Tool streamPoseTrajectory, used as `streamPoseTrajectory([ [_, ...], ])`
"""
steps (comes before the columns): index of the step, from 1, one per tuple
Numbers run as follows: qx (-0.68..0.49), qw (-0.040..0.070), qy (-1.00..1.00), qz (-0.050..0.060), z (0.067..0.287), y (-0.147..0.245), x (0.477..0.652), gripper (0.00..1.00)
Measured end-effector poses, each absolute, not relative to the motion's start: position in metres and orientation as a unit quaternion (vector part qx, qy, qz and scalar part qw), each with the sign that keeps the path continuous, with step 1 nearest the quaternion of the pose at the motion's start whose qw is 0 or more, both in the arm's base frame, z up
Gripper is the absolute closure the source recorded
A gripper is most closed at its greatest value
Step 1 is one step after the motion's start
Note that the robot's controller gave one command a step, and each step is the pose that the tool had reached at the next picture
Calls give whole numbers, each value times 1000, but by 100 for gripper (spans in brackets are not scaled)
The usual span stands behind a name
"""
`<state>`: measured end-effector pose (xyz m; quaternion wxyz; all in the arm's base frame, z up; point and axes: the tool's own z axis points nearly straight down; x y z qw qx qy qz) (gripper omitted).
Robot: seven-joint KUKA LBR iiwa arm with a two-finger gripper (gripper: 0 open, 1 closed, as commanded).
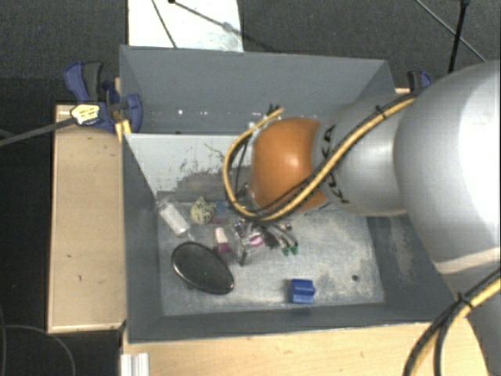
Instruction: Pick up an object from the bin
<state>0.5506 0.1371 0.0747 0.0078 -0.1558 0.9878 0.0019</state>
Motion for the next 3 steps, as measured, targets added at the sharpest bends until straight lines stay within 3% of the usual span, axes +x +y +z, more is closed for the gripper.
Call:
streamPoseTrajectory([
  [1,-155,3,988,1,72,136,548,0],
  [2,-154,13,988,3,77,138,553,100],
  [3,-150,5,989,1,220,145,547,100],
])
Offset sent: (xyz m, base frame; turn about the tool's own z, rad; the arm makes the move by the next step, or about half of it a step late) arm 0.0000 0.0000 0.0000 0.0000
